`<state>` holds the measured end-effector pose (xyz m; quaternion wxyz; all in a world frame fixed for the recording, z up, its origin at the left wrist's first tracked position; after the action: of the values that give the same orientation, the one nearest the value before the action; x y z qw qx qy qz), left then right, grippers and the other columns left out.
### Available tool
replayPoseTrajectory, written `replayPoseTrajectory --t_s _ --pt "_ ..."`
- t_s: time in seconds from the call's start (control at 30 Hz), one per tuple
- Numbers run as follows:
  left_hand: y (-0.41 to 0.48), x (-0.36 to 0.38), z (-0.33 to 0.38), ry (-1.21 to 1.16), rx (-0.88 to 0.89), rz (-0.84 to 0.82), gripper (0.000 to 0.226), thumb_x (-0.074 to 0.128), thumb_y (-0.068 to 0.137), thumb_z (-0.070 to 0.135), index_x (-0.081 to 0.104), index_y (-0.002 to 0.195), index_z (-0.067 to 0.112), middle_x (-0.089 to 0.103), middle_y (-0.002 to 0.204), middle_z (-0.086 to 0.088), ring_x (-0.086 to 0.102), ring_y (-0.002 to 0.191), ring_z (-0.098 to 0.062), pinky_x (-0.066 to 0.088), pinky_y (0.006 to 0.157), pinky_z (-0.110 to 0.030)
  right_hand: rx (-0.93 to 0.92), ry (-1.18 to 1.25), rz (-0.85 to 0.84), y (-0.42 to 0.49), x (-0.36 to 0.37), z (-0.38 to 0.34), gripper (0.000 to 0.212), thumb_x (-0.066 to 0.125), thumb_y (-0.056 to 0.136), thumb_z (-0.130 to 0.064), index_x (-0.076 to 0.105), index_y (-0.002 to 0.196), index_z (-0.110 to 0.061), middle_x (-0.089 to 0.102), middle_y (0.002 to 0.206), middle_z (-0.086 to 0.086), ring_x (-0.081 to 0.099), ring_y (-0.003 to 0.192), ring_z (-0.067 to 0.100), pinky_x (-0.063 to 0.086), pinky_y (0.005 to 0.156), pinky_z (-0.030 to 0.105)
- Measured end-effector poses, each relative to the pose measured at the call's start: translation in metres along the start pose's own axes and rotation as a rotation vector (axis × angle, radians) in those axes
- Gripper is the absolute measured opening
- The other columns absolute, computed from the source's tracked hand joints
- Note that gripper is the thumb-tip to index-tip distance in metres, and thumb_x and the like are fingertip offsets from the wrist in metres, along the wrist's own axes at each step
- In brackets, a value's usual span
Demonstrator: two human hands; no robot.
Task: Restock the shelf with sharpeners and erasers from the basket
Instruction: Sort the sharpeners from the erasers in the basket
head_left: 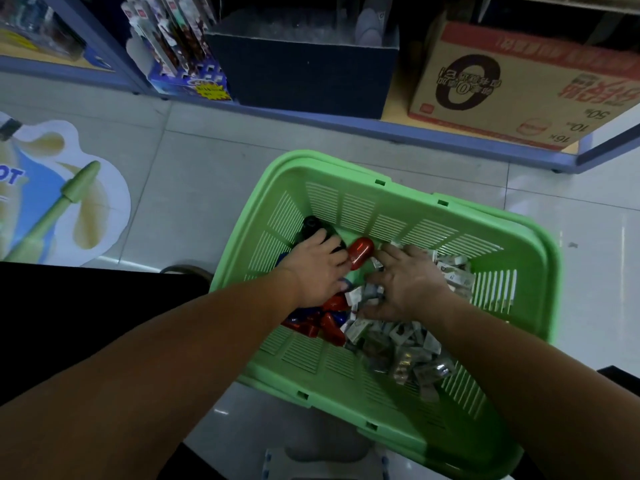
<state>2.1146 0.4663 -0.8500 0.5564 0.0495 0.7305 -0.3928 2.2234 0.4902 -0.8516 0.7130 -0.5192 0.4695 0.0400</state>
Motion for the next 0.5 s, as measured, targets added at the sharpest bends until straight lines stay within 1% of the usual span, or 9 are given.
replayPoseTrajectory --t_s 0.07,0.17,0.27,0.33,0.4,0.47,0.5 --pt "-0.011 0.007 -0.006 -0.025 -0.020 -0.048 0.058 0.020 0.109 0.052 0.043 0.153 0.022 0.048 0.150 0.002 0.028 0.143 -0.031 0.015 0.122 -0.052 -0.006 -0.015 -0.008 0.000 0.001 0.000 0.098 0.023 0.080 -0.098 0.040 0.156 -0.039 0.022 0.171 0.005 0.015 0.158 0.027 0.018 0.121 0.050" --pt "-0.014 0.007 -0.009 -0.030 -0.035 -0.088 0.058 0.021 0.109 0.052 0.041 0.154 0.023 0.045 0.154 0.003 0.027 0.146 -0.030 0.010 0.124 -0.054 -0.010 -0.022 0.002 0.000 0.000 -0.002 0.099 0.023 0.080 -0.098 0.038 0.157 -0.037 0.021 0.171 0.007 0.017 0.158 0.028 0.019 0.121 0.050" --pt "-0.014 0.003 -0.009 -0.055 -0.028 -0.109 0.055 0.026 0.109 0.052 0.041 0.154 0.025 0.042 0.158 0.003 0.026 0.149 -0.031 0.008 0.125 -0.055 -0.007 -0.035 -0.019 0.001 0.000 -0.003 0.100 0.023 0.080 -0.098 0.036 0.159 -0.038 0.020 0.172 0.007 0.017 0.157 0.029 0.021 0.121 0.051" --pt "-0.018 0.001 -0.012 -0.129 -0.017 -0.112 0.052 0.033 0.108 0.049 0.042 0.155 0.028 0.037 0.163 0.004 0.021 0.153 -0.030 0.004 0.127 -0.052 -0.020 -0.047 -0.050 0.003 0.001 -0.004 0.103 0.023 0.078 -0.100 0.035 0.159 -0.038 0.019 0.172 0.006 0.017 0.157 0.030 0.021 0.121 0.053" --pt "-0.024 -0.003 -0.016 -0.223 -0.028 -0.106 0.048 0.041 0.107 0.044 0.046 0.153 0.029 0.035 0.165 0.005 0.017 0.156 -0.028 -0.001 0.127 -0.048 -0.041 -0.035 -0.034 0.003 0.000 -0.008 0.104 0.023 0.077 -0.100 0.042 0.156 -0.036 0.024 0.170 0.006 0.021 0.156 0.031 0.020 0.121 0.055" --pt "-0.029 -0.009 -0.019 -0.281 -0.062 -0.084 0.046 0.048 0.105 0.038 0.051 0.150 0.027 0.036 0.164 0.004 0.017 0.157 -0.026 -0.003 0.126 -0.046 -0.089 -0.034 0.042 0.003 -0.001 -0.020 0.100 0.024 0.078 -0.099 0.052 0.149 -0.034 0.037 0.163 0.007 0.027 0.152 0.031 0.015 0.123 0.057" --pt "-0.031 -0.011 -0.019 -0.301 -0.081 -0.078 0.046 0.051 0.104 0.036 0.052 0.149 0.026 0.034 0.165 0.002 0.017 0.156 -0.025 -0.002 0.127 -0.045 -0.116 -0.050 0.072 0.003 0.000 -0.028 0.101 0.024 0.078 -0.099 0.051 0.150 -0.034 0.039 0.161 0.007 0.027 0.152 0.030 0.010 0.125 0.059"
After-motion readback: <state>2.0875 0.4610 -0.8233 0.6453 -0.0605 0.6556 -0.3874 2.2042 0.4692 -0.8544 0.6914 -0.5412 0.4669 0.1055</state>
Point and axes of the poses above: each hand's wrist, its own y-axis towards the middle knuckle, its own x-axis out of the palm, z = x × y, the point moved 9 cm from there along y, towards the middle knuckle
